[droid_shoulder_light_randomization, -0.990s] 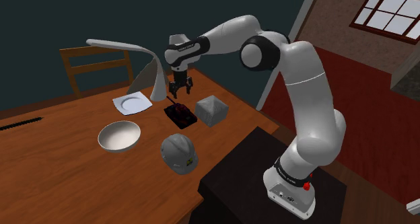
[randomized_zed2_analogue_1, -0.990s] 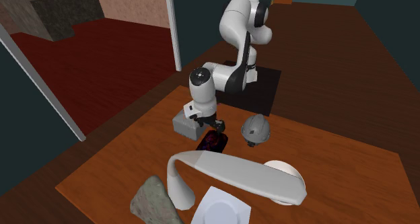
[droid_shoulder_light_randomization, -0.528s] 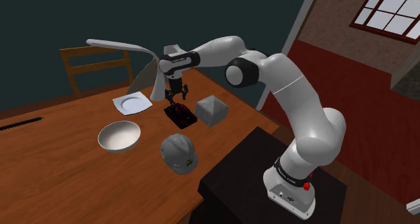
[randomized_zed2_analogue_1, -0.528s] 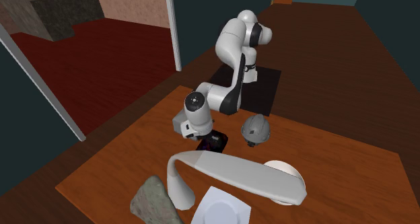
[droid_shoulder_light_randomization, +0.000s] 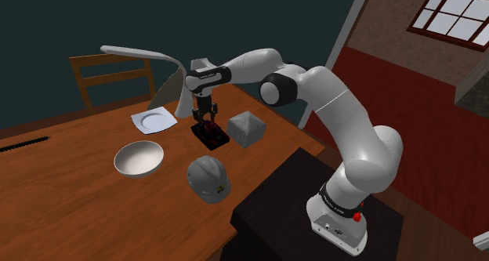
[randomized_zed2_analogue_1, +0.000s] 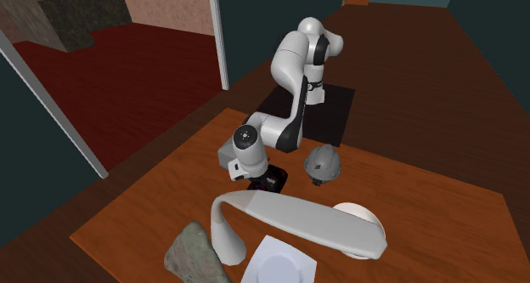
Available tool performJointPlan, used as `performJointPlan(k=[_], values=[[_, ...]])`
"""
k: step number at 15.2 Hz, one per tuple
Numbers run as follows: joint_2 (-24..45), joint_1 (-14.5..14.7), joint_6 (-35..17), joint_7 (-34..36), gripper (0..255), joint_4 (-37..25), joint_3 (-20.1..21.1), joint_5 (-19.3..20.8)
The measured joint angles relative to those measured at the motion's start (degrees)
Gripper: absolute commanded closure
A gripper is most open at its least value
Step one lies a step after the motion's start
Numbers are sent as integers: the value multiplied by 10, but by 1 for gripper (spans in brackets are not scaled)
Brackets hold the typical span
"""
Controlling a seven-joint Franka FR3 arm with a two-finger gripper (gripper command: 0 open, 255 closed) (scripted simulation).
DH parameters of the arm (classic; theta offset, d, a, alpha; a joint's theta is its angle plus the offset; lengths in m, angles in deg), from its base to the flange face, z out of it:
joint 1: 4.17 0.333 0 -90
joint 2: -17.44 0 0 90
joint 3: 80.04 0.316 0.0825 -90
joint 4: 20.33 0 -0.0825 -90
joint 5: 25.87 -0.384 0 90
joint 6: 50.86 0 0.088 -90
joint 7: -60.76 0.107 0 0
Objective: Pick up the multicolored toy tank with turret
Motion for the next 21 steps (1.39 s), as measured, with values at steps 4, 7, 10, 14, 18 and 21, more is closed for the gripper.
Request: performJointPlan(k=[4,7,10,14,18,21], values=[[-1,0,-1,0,255,2,0,0],[-1,0,-1,0,255,2,0,0],[-9,0,0,0,255,10,0,0],[-31,1,11,0,255,22,0,0],[-50,1,28,1,255,23,0,1],[-65,2,40,2,255,27,0,1]])
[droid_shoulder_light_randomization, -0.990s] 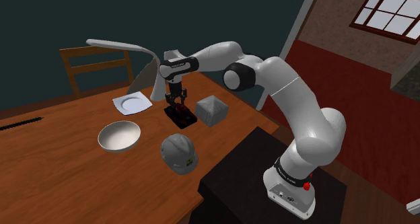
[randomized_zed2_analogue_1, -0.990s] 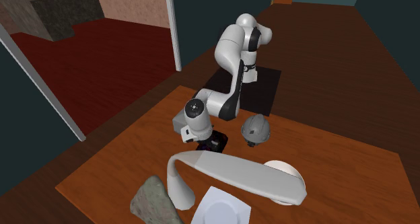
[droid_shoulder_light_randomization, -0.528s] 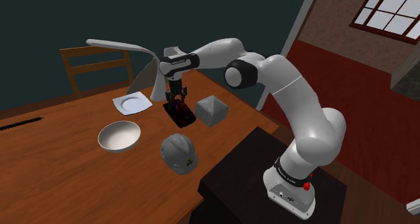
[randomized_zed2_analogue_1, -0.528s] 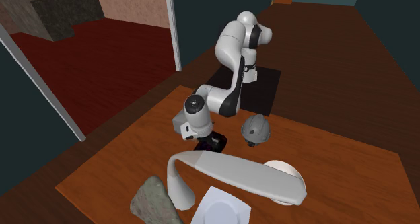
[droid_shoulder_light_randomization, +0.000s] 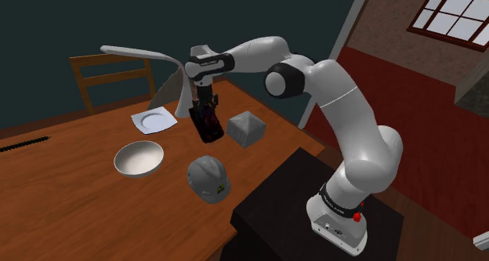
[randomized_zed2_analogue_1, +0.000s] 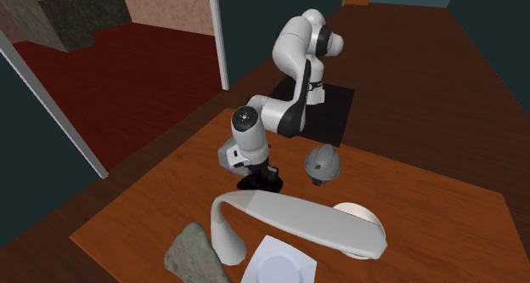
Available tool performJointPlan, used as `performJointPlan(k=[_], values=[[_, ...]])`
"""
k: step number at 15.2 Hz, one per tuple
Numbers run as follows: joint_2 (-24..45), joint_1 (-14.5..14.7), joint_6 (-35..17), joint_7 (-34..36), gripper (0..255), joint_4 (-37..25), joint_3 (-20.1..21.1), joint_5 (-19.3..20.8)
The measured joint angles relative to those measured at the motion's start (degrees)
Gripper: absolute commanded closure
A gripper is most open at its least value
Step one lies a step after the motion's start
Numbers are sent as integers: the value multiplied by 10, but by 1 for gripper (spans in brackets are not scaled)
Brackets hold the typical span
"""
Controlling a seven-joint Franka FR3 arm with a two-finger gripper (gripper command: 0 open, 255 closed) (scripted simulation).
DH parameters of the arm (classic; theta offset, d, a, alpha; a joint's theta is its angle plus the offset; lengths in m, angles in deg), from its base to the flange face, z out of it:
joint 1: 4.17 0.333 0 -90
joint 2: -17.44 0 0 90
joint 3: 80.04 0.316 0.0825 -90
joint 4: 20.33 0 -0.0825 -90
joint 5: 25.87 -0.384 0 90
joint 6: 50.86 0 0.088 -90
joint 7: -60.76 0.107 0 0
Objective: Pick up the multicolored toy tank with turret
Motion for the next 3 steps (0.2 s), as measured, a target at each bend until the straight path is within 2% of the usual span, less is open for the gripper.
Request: performJointPlan(k=[3], values=[[-13,-1,10,-1,255,2,0,0]])
